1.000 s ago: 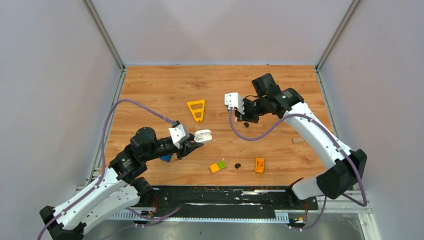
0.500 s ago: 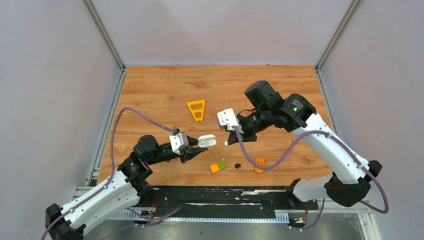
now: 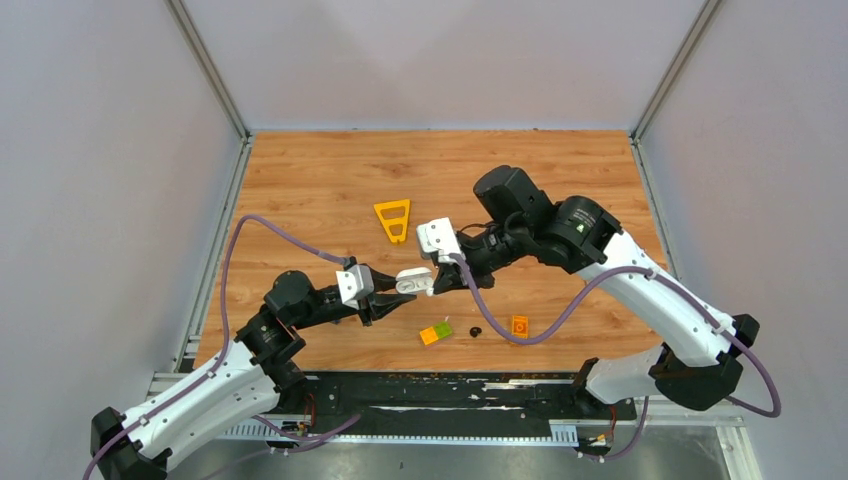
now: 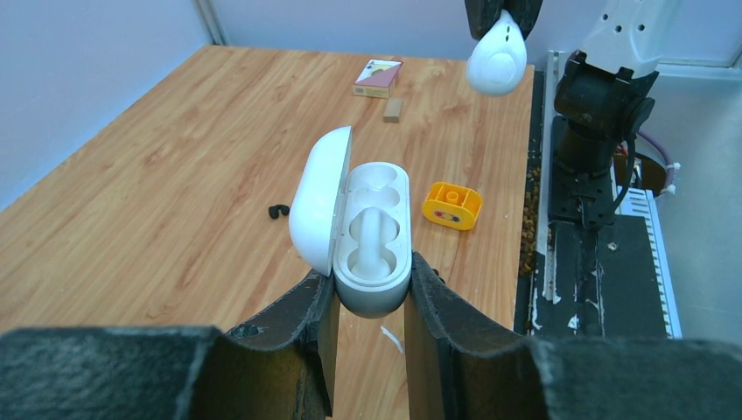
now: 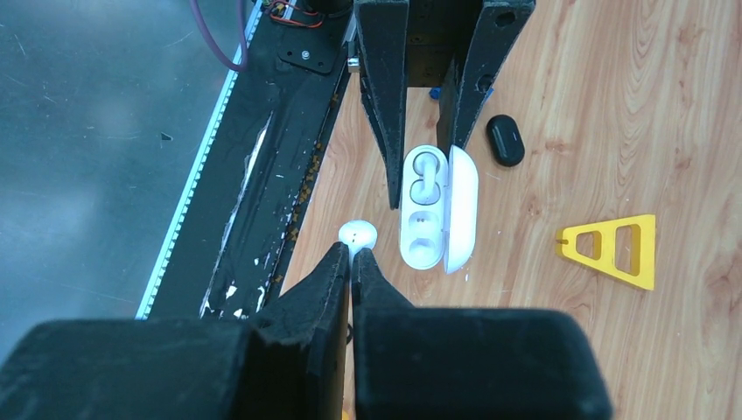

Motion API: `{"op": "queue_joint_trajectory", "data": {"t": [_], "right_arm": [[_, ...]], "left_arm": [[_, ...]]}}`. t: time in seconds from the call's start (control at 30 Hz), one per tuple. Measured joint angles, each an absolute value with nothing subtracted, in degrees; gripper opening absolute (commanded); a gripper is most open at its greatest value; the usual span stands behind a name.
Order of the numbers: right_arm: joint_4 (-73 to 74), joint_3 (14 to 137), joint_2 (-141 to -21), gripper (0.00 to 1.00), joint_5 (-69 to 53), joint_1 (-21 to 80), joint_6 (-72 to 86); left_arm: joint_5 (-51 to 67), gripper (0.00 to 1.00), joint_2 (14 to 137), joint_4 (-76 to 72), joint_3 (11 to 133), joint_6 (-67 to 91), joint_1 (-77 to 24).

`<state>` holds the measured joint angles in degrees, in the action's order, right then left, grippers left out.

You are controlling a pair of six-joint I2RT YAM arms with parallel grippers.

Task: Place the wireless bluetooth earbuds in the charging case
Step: Insert the left earbud into the left side groove of the charging case.

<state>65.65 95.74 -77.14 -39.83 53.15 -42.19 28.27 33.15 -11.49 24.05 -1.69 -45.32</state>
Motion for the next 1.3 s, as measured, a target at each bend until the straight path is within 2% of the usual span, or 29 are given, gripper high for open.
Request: {"op": "queue_joint_trajectory", "data": {"t": [0.43,1.3], "right_arm": [[65.73,100.12,-83.18,0.00,-32.16,56.93,-46.70],[67.07,100.64,-84.36,0.00,-23.40,60.51,-50.76]], "left_arm": [[28.34,0.00,32.77,-11.44,23.92,-1.85,-45.32],[27.81,0.00,31.44,-11.35,23.92,-2.94,-45.32]]}}
